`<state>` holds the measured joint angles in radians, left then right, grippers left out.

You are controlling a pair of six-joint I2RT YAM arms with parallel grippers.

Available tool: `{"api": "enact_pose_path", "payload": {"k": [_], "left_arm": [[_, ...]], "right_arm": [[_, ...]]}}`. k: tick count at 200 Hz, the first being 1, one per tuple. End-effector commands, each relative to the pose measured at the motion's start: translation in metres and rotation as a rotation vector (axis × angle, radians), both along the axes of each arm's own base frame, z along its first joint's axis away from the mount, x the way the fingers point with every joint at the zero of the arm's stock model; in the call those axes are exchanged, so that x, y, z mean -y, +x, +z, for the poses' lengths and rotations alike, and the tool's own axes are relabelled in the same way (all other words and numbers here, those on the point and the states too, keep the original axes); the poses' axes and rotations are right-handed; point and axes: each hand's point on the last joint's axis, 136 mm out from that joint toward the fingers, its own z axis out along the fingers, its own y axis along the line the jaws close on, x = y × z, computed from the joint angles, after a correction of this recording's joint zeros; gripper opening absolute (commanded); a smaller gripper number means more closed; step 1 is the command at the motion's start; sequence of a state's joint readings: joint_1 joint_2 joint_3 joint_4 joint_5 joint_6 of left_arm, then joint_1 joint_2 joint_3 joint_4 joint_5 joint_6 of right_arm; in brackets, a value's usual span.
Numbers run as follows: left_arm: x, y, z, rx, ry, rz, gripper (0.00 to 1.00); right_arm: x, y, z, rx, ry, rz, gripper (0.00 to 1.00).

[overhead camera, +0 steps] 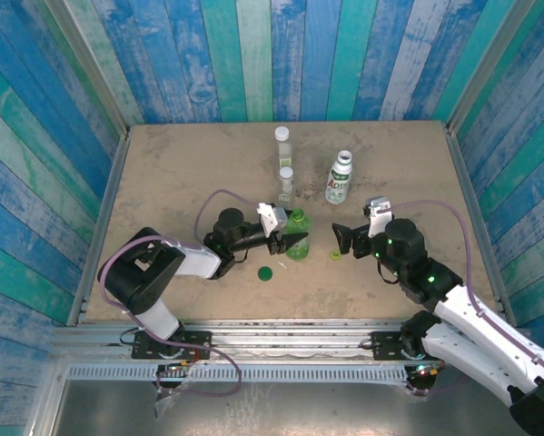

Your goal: Screw on the bottle caps

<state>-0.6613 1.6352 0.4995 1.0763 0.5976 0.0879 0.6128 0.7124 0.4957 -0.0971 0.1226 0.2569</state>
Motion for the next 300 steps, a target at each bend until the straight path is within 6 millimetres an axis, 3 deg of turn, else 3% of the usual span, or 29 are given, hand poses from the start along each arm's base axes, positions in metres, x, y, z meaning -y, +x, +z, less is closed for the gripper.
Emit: {"api": "enact_pose_path", "payload": {"k": [1,45,86,132,242,300], "left_arm": [[0.007,-0.007,-0.002,0.003,0.021,-0.055,0.61],[0.015,-0.027,-0.005,-0.017,0.047,-0.178,0.62],[0.014,-0.025,-0.008,-0.01,0.053,-0.159,0.71],[0.013,-0.024,-0.008,0.006,0.022,-0.146,0.78],[0.014,-0.024,-0.01,-0.003,0.018,-0.15,0.59],[0.016,-0.027,-0.015,-0.015,0.049,-0.182,0.61]], "right_arm": [[0.012,0.003,0.002,0.012,0.065,-0.091,0.99],[0.013,-0.003,-0.016,0.049,0.039,-0.058,1.0],[0.011,-0.006,-0.051,-0.051,-0.079,-0.02,1.0],[-0.001,-0.003,-0.056,-0.079,-0.088,0.028,1.0],[0.003,0.001,-0.066,-0.117,-0.116,-0.003,0.95],[-0.004,0.006,-0.101,-0.26,-0.246,-0.009,0.8]]}}
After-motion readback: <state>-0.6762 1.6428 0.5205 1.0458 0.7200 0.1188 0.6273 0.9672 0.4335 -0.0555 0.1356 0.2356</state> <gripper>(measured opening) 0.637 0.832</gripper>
